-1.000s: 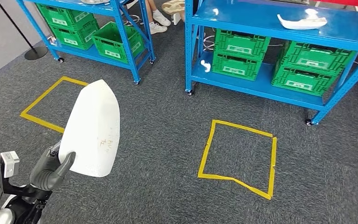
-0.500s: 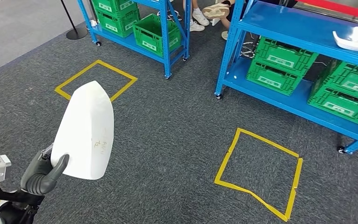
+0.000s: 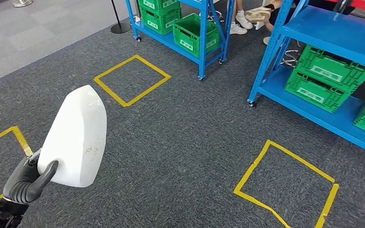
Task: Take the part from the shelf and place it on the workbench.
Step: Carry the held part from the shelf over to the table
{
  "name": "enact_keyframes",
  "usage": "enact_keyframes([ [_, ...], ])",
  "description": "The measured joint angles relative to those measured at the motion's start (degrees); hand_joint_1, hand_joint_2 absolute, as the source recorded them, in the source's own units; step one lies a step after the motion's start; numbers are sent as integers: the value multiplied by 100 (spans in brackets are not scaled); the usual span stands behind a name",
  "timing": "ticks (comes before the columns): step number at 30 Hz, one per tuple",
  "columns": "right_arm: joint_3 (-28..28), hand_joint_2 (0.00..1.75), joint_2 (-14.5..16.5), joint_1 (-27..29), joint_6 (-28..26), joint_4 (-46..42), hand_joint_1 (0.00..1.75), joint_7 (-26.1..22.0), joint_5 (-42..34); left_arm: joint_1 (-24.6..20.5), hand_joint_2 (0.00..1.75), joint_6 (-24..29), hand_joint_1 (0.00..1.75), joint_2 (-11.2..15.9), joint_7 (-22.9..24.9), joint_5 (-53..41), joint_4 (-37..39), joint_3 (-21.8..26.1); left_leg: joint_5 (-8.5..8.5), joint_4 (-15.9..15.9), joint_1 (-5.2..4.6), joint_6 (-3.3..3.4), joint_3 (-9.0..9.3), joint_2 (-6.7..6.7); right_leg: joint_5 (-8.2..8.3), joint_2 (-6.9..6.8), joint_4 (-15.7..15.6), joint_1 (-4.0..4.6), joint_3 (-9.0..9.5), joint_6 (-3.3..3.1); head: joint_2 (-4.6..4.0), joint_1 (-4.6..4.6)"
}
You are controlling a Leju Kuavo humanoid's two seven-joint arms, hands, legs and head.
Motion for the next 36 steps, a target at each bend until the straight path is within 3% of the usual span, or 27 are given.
enact_keyframes([
  [2,0,0,4,5,0,0,0,-1,3,-7,175,1,175,24,5,26,7,7,278,-759,-8,41,428,272,-37,-139,9,17,37,53,0,3],
  [4,0,0,-1,10,0,0,0,-1,11,-25,175,11,175,26,-16,30,30,2,355,-1096,-38,128,607,420,-67,-255,9,44,73,124,0,16],
  [6,2,0,-13,9,0,-1,0,3,30,-52,175,44,175,24,-49,25,75,-3,373,-1096,-56,215,579,286,-76,-361,-7,44,105,195,0,23],
  [7,3,0,-31,8,0,-2,0,7,43,-73,175,64,175,24,-77,16,107,-5,391,-1113,-50,251,571,216,-104,-291,13,31,112,233,0,26],
  [8,8,0,-48,11,0,-3,0,1,55,-113,175,86,175,23,-106,5,148,-10,411,-1134,-40,288,566,146,-182,-134,109,17,78,262,0,31],
  [10,24,0,-94,35,1,-3,0,-37,71,-225,175,122,175,20,-175,-15,262,-44,444,-1158,-24,347,556,1,-495,286,655,2,-176,291,0,49],
  [12,37,0,-139,73,2,-2,0,-63,76,-317,175,153,175,17,-239,-23,399,-95,454,-1152,-35,374,536,-162,-780,449,1388,12,-560,284,0,61],
  [13,39,0,-167,85,2,-2,0,-50,77,-345,175,163,175,19,-274,-25,475,-121,455,-1144,-41,376,531,-248,-783,467,1572,16,-677,278,0,63],
  [14,39,0,-195,89,2,-2,0,-27,73,-376,175,173,175,23,-314,-26,552,-146,455,-1132,-44,375,527,-334,-669,479,1534,16,-690,267,0,64],
  [15,39,0,-227,86,2,-2,0,-6,61,-422,175,180,175,33,-366,-26,637,-182,454,-1116,-45,373,525,-421,-464,502,1278,14,-596,250,0,66],
  [17,39,0,-296,71,2,-2,0,13,19,-555,175,211,175,77,-509,-23,852,-297,452,-1080,-48,348,510,-586,-86,698,515,7,-277,208,0,74],
  [19,37,0,-350,52,2,-2,0,-30,-27,-688,175,240,175,146,-638,-22,1071,-429,469,-1066,-45,281,472,-730,24,843,119,12,-116,180,0,80],
  [21,25,0,-377,33,1,-3,0,-58,-84,-796,175,245,175,226,-727,-9,1259,-542,515,-1101,-26,186,433,-852,41,755,80,24,-112,131,0,80],
  [23,0,0,-395,24,1,-4,0,-33,-150,-991,175,250,175,291,-807,10,1504,-676,493,-1053,-27,125,368,-662,92,606,19,15,-93,43,0,67],
  [25,-21,0,-407,39,1,-3,0,-18,-186,-1268,175,278,175,319,-876,-5,1787,-850,244,-620,-37,85,154,-265,118,433,-23,15,-81,-19,0,41],
  [26,-28,0,-413,57,1,-3,0,-19,-199,-1381,175,296,175,326,-909,-24,1912,-940,65,-259,-32,60,-13,-143,116,350,-25,24,-82,-36,0,29],
  [28,-45,0,-420,94,1,-2,0,-17,-238,-1484,175,329,175,327,-982,-63,2112,-1090,-136,332,-6,17,-267,-75,107,196,-21,36,-83,-46,0,28],
  [29,-63,0,-421,108,1,-2,0,-17,-262,-1500,175,343,175,329,-1018,-71,2185,-1144,-97,380,5,5,-273,-62,101,127,-19,36,-82,-45,0,27],
  [31,-106,0,-421,123,0,-2,0,-17,-295,-1525,175,362,175,344,-1078,-74,2266,-1205,221,-158,16,1,30,43,80,4,-9,36,-66,-24,0,26],
  [32,-121,0,-421,129,0,-2,0,-17,-301,-1550,175,367,175,352,-1092,-72,2285,-1223,350,-542,-8,15,234,183,61,-57,0,48,-54,0,0,25],
  [34,-132,0,-422,141,0,-2,0,-20,-303,-1582,175,379,175,360,-1090,-63,2299,-1248,475,-1039,-51,109,483,363,23,-172,18,82,-32,60,0,33],
  [35,-134,0,-423,147,0,-2,0,-19,-298,-1575,175,391,175,359,-1080,-60,2299,-1256,454,-1087,-75,163,493,364,12,-229,19,97,-22,89,0,38],
  [36,-136,0,-423,148,0,-2,0,-19,-292,-1551,175,401,175,358,-1067,-57,2293,-1258,467,-1092,-78,216,482,282,4,-291,15,98,-10,116,0,41],
])
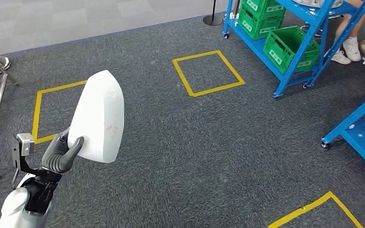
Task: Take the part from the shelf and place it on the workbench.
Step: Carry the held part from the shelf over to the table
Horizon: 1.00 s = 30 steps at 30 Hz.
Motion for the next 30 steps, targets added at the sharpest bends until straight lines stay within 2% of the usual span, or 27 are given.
enact_keyframes([
  [1,0,0,2,-1,0,-1,0,6,6,32,175,8,175,-1,15,1,-14,-2,9,-11,3,37,-1,-69,-19,-31,1,-11,9,34,0,0],
  [2,0,0,4,-4,1,-1,0,10,10,60,175,16,175,-2,25,1,-36,-3,19,-26,8,73,3,-140,-69,45,49,-29,3,70,0,2],
  [3,0,0,7,-5,1,-1,0,5,11,75,175,18,175,-5,33,-2,-59,-4,34,-42,16,111,8,-211,-175,196,200,-47,-55,100,0,10],
  [5,0,0,12,12,3,-1,0,-28,9,94,175,20,175,-24,38,-9,-99,-9,47,-55,23,164,3,-351,-510,587,831,-64,-346,124,0,35],
  [6,0,0,13,30,4,0,0,-44,7,104,175,21,175,-36,40,-14,-109,-15,49,-52,19,181,-6,-431,-671,690,1225,-63,-549,121,0,45],
  [7,0,0,14,47,4,0,0,-42,6,120,175,21,175,-48,40,-16,-115,-23,49,-46,15,187,-14,-517,-749,736,1517,-60,-710,115,0,47],
  [8,0,0,14,60,4,0,0,-26,6,135,175,21,175,-54,41,-18,-120,-31,49,-35,11,188,-20,-610,-723,757,1631,-58,-791,105,0,47],
  [9,-1,0,14,66,4,0,0,6,5,144,175,20,175,-56,41,-18,-121,-36,49,-20,11,186,-25,-698,-592,769,1524,-60,-764,93,0,48],
  [10,-3,0,13,66,4,0,0,34,0,148,175,19,175,-57,43,-18,-122,-38,46,-1,14,179,-28,-784,-386,795,1217,-66,-634,80,0,49],
  [12,-14,0,14,65,4,1,0,61,-13,133,175,14,175,-54,47,-18,-121,-44,41,42,16,134,-48,-943,-76,1033,487,-89,-306,73,0,53],
  [13,-19,0,16,64,4,1,0,39,-21,116,175,11,175,-51,49,-19,-116,-50,45,54,16,94,-67,-1020,-8,1144,259,-98,-205,71,0,54],
  [14,-23,0,19,63,4,2,0,17,-30,100,175,10,175,-47,43,-19,-110,-58,56,55,18,49,-89,-1089,-2,1224,162,-97,-166,62,0,55],
  [15,-25,0,21,62,4,2,0,-3,-41,90,175,13,175,-40,32,-20,-106,-65,75,44,23,2,-107,-1157,-1,1216,158,-81,-169,42,0,57],
  [16,-28,0,22,56,4,2,0,-18,-52,91,175,18,175,-31,16,-22,-103,-71,98,22,34,-44,-128,-1227,16,1138,149,-78,-159,0,0,58],
  [17,-32,0,26,51,3,2,0,-18,-61,103,175,27,175,-19,-4,-23,-104,-74,101,26,39,-76,-147,-1204,34,1063,128,-73,-144,-46,0,58],
  [18,-34,0,29,51,3,2,0,-19,-64,112,175,36,175,0,-21,-25,-112,-76,59,94,32,-100,-193,-1080,52,985,105,-72,-129,-95,0,47],
  [19,-37,0,32,55,2,2,0,-30,-63,114,175,42,175,15,-34,-26,-125,-78,-48,274,20,-117,-287,-895,68,899,81,-72,-115,-138,0,37],
  [20,-39,0,34,63,2,2,0,-41,-58,116,175,45,175,25,-45,-26,-141,-79,-211,568,10,-125,-421,-666,71,813,71,-60,-112,-169,0,26],
  [21,-40,0,35,73,2,2,0,-44,-44,121,175,49,175,33,-54,-26,-157,-79,-398,939,5,-135,-595,-500,67,728,69,-44,-112,-190,0,17],
  [22,-41,0,36,81,2,2,0,-45,-17,142,175,55,175,35,-60,-26,-173,-78,-548,1301,9,-144,-759,-419,61,638,70,-29,-113,-202,0,17],
  [23,-41,0,39,83,2,2,0,-39,15,178,175,64,175,39,-63,-24,-188,-74,-608,1528,13,-147,-854,-379,54,549,70,-18,-113,-208,0,17],
  [24,-40,0,44,80,2,2,0,-33,44,220,175,72,175,46,-66,-21,-206,-65,-569,1556,14,-144,-848,-358,46,461,71,-11,-111,-211,0,16],
  [25,-40,0,52,75,2,2,0,-34,63,267,175,78,175,57,-66,-17,-237,-49,-437,1352,13,-134,-721,-328,37,378,71,-4,-104,-208,0,16],
  [26,-39,0,61,67,2,2,0,-34,70,315,175,80,175,69,-66,-12,-278,-26,-260,972,4,-114,-498,-242,24,302,71,3,-91,-202,0,16],
  [28,-39,0,77,56,2,2,0,-35,72,391,175,79,175,91,-67,-2,-376,19,-54,255,-48,-38,-93,25,-8,168,73,28,-57,-164,0,19],
  [29,-39,0,81,49,2,2,0,-36,72,420,175,78,175,97,-67,1,-421,35,-23,72,-76,1,6,104,-23,106,73,37,-42,-135,0,22],
  [30,-39,0,87,42,2,2,0,-36,73,451,175,77,175,99,-66,2,-461,54,-32,18,-102,37,24,106,-33,38,69,40,-28,-105,0,24],
])
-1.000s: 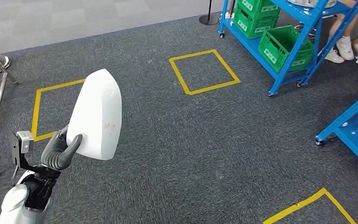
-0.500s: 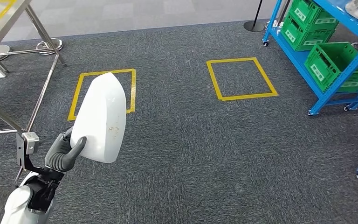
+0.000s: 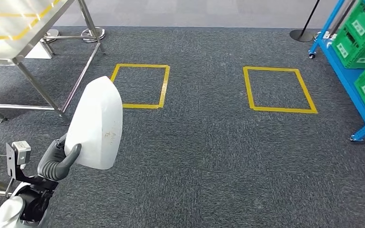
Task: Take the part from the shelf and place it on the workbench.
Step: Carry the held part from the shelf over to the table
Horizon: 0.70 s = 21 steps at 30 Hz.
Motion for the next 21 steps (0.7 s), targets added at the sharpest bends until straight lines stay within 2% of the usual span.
enact_keyframes([
  [2,0,0,16,-30,0,-2,0,9,5,80,175,-2,175,-5,5,-2,-93,52,38,-41,9,55,3,-156,-28,-108,-9,-8,37,61,0,2],
  [3,1,0,27,-43,0,-5,0,22,10,114,175,-2,175,-13,7,-5,-147,84,59,-74,29,86,18,-228,-70,-38,32,-17,38,94,0,5],
  [4,2,0,35,-53,2,-7,0,28,16,128,175,-2,175,-24,16,-15,-200,112,83,-107,54,117,33,-298,-163,117,172,-27,-13,123,0,14],
  [6,4,0,49,-51,8,-9,0,15,30,139,175,-3,175,-68,39,-35,-300,146,110,-133,80,157,37,-451,-484,524,815,-56,-319,165,0,33],
  [7,4,0,54,-44,10,-9,0,6,34,148,175,-5,175,-93,55,-46,-338,155,114,-129,82,165,26,-536,-639,635,1206,-66,-524,177,0,39],
  [8,4,0,59,-38,11,-9,0,5,39,163,175,-7,175,-116,68,-57,-370,163,115,-122,83,167,18,-626,-716,685,1497,-72,-685,187,0,42],
  [9,4,0,62,-34,10,-9,0,13,43,175,175,-10,175,-133,82,-70,-393,175,115,-113,84,166,14,-716,-680,704,1591,-76,-756,192,0,43],
  [10,4,0,64,-34,10,-9,0,19,46,184,175,-15,175,-147,94,-80,-414,191,115,-99,88,160,12,-805,-534,721,1455,-83,-717,192,0,44],
  [11,4,0,66,-37,9,-9,0,20,50,188,175,-24,175,-162,103,-89,-438,210,111,-80,95,147,11,-893,-312,773,1117,-95,-574,189,0,44],
  [13,4,0,72,-45,9,-9,0,7,51,190,175,-40,175,-190,117,-101,-496,252,98,-27,102,89,-18,-1058,6,1047,377,-130,-253,179,0,45],
  [14,4,0,78,-50,10,-9,0,-14,49,189,175,-46,175,-205,125,-110,-525,271,96,-9,102,48,-43,-1131,68,1146,160,-137,-161,164,0,44],
  [15,4,0,83,-54,10,-9,0,-31,47,190,175,-48,175,-217,134,-120,-550,286,104,-6,105,2,-69,-1200,62,1192,85,-131,-136,137,0,44],
  [17,4,0,96,-68,9,-9,0,-24,43,200,175,-49,175,-236,153,-133,-586,317,137,-28,121,-82,-116,-1305,87,1044,59,-111,-127,50,0,44],
  [18,4,0,103,-76,9,-9,0,7,42,204,175,-49,175,-242,159,-136,-599,336,119,3,120,-109,-147,-1224,106,968,36,-110,-113,3,0,38],
  [19,4,0,109,-80,9,-9,0,27,43,197,175,-48,175,-247,164,-138,-610,351,42,119,112,-131,-213,-1065,123,888,13,-112,-99,-41,0,26],
  [21,4,0,114,-70,9,-9,0,45,44,168,175,-47,175,-264,170,-141,-623,370,-285,688,100,-164,-476,-653,131,721,-9,-93,-84,-99,0,5],
])
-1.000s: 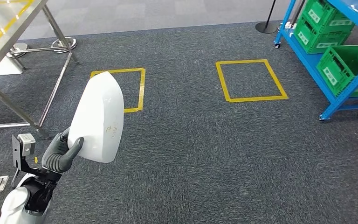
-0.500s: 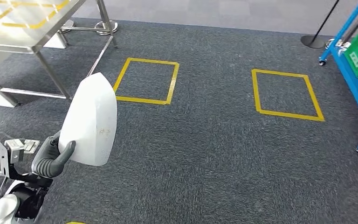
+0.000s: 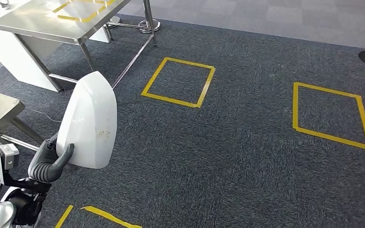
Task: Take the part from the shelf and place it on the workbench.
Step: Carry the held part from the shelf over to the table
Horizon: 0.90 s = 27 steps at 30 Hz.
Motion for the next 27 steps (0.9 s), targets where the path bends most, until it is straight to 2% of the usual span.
enact_keyframes([
  [1,0,0,0,9,0,0,0,-1,1,-10,175,1,175,-11,3,-1,-1,2,-179,386,7,-17,-178,106,-6,-89,0,15,0,-16,0,-4],
  [2,0,0,0,16,0,0,0,4,1,-11,175,3,175,-22,6,-1,0,4,-291,700,15,-30,-321,155,-13,-179,1,26,1,-24,0,-4],
  [3,0,0,1,17,0,0,0,9,2,-8,175,7,175,-32,8,-3,1,7,-303,847,21,-37,-382,177,-22,-268,2,33,3,-27,0,-5],
  [4,0,0,2,13,0,0,0,9,3,-7,175,10,175,-39,9,-8,0,12,-212,770,25,-40,-329,197,-32,-350,3,35,10,-26,0,-6],
  [5,0,0,3,7,0,0,0,9,5,-10,175,14,175,-44,9,-15,-4,20,-44,477,26,-37,-164,242,-44,-426,3,36,23,-18,0,-6],
  [7,0,0,7,-2,-1,0,0,9,7,-25,175,17,175,-49,8,-30,-25,50,249,-303,8,4,269,486,-82,-561,5,53,65,21,0,-3],
  [8,0,0,8,-6,-1,0,0,8,7,-36,175,19,175,-50,7,-35,-41,66,320,-559,-8,43,411,577,-100,-617,5,65,86,50,0,1],
  [9,0,0,9,-11,-1,0,0,8,8,-46,175,25,175,-51,0,-42,-59,86,337,-684,-27,83,476,623,-115,-674,2,75,106,80,0,4],
  [11,0,0,11,-30,0,-3,0,13,9,-61,175,61,175,-57,-45,-53,-98,147,349,-707,-40,157,472,501,-135,-777,-14,78,146,140,0,8],
  [12,0,0,12,-41,0,-6,0,15,11,-76,175,93,175,-61,-95,-42,-129,201,363,-728,-29,187,474,435,-160,-727,4,65,152,175,0,9],
  [14,0,0,16,-45,1,-12,0,-7,14,-198,175,163,175,-69,-217,42,-209,337,401,-769,12,255,482,298,-353,-400,304,38,22,240,0,17],
  [15,0,0,17,-37,2,-13,0,-24,14,-294,175,187,175,-72,-270,99,-256,415,412,-774,20,277,476,223,-521,-199,641,21,-144,262,0,24],
  [16,0,0,19,-25,3,-12,0,-38,12,-401,175,207,175,-73,-310,146,-304,498,419,-772,23,294,466,140,-700,-80,1055,14,-355,277,0,28],
  [17,0,0,20,-13,4,-11,0,-42,11,-495,175,220,175,-73,-337,181,-352,583,422,-768,24,300,459,54,-823,-31,1430,9,-556,287,0,32],
  [18,0,0,20,-5,4,-11,0,-35,10,-568,175,231,175,-72,-355,199,-402,672,423,-761,24,301,457,-32,-846,-12,1654,5,-691,293,0,33],
  [19,0,0,20,-4,4,-11,0,-30,9,-627,175,242,175,-71,-367,210,-450,754,423,-750,26,296,458,-116,-753,-1,1656,0,-723,292,0,33],
  [20,0,0,20,-5,4,-11,0,-27,9,-677,175,252,175,-68,-370,216,-493,823,420,-734,32,286,459,-200,-554,26,1414,-10,-638,289,0,34],
  [21,0,0,20,-8,4,-11,0,-27,9,-721,175,264,175,-65,-372,219,-532,877,414,-714,40,267,457,-282,-316,105,1019,-27,-474,287,0,34],
  [23,0,0,23,-10,4,-11,0,-42,9,-803,175,305,175,-59,-380,216,-608,958,404,-670,46,198,425,-437,-35,381,328,-63,-185,290,0,34],
  [24,0,0,27,-9,4,-11,0,-56,9,-832,175,334,175,-58,-394,212,-644,990,408,-661,48,155,401,-505,0,469,169,-67,-123,286,0,34],
  [25,0,0,32,-9,4,-11,0,-65,9,-851,175,370,175,-57,-416,208,-680,1026,422,-668,54,108,380,-571,-16,492,131,-58,-113,269,0,35],
  [27,0,0,40,-18,4,-11,0,-42,9,-858,175,438,175,-55,-462,204,-736,1098,455,-699,76,25,337,-661,20,346,96,-44,-89,191,0,37],
])
